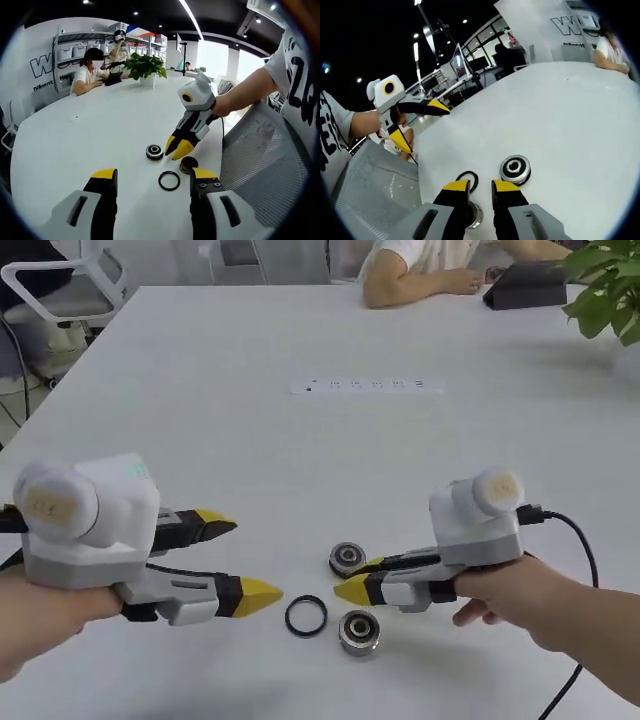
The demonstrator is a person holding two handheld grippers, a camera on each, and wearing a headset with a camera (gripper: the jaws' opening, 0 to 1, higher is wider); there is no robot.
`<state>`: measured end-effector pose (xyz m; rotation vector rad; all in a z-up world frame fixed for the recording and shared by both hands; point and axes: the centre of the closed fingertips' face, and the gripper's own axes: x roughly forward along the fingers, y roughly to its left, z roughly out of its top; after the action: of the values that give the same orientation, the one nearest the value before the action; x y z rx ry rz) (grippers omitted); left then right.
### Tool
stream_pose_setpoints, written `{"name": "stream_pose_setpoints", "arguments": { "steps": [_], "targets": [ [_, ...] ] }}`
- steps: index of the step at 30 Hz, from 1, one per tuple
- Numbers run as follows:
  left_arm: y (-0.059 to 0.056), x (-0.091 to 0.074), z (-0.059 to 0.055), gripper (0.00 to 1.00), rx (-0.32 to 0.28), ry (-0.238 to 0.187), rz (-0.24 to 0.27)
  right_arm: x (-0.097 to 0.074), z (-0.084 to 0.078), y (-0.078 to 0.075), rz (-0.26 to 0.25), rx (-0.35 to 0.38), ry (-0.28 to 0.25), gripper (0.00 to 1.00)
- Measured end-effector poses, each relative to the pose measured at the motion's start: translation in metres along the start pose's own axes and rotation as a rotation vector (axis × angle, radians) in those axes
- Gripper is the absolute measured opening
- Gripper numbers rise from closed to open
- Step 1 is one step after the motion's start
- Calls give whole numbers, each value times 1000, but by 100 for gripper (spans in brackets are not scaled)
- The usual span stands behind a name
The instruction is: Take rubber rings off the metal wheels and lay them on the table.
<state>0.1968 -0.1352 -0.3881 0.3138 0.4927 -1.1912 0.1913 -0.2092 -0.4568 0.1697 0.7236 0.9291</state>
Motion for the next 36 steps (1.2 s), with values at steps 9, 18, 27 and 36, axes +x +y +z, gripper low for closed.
{"name": "stream_pose_setpoints", "arguments": {
  "steps": [9, 18, 27, 36],
  "targets": [
    [2, 12, 6, 55, 7, 1, -16, -11, 5, -14, -42, -11, -27, 17],
    [4, 22, 7, 52, -8, 5, -30, -17, 5, -25, -79, -36, -33, 20],
    [4, 32, 7, 50, -12, 13, -41, -17, -1, -33, -103, -81, -11, 21],
    [2, 43, 6, 47, -12, 21, -58, -13, -3, -38, -117, -124, 6, 21]
  ]
}}
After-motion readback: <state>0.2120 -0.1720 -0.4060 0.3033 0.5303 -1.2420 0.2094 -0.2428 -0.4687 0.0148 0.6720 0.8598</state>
